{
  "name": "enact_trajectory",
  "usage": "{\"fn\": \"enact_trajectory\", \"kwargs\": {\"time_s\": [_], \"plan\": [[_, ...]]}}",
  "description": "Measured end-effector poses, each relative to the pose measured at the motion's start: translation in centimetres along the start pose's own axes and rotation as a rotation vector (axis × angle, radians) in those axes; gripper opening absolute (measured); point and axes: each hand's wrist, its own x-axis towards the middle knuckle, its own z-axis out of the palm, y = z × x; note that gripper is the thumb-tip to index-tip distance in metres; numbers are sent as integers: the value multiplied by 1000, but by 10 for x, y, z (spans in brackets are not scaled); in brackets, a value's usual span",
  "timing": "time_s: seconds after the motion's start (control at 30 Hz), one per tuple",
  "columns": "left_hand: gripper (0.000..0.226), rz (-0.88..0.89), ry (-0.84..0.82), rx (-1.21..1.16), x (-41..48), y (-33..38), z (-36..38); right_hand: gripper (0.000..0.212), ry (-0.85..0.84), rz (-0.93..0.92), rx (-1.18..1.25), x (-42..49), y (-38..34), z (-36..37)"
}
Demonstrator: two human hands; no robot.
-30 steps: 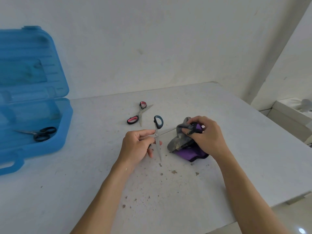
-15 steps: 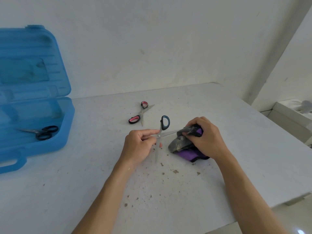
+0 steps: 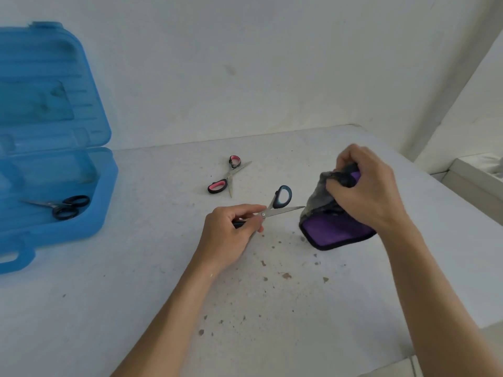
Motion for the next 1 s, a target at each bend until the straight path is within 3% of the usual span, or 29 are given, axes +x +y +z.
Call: {"fn": "enact_trajectory", "kwargs": {"time_s": [0.2,0.27,0.37,0.5,0.67,0.83,1.0], "plan": [[21,132,200,139,2,-5,9,19,-378,-306,-68,36,-16,25],[21,190,241,208,4,-9,10,25,-367,-406,-14,30,-9,43],[19,232,278,292,5,-11,11,33,-298,-370,112,15,-4,64],[17,220,243,328,6,-16,12,25,-281,-518,62,7,3,90],[17,140,217,308,10,-18,10,23,-167,-360,-14,14,10,103],[16,180,203,351,8,-19,11,22,-325,-467,19,10,0,100],[19,213,223,395,9,-19,12,20,-196,-232,35,14,1,104]]}}
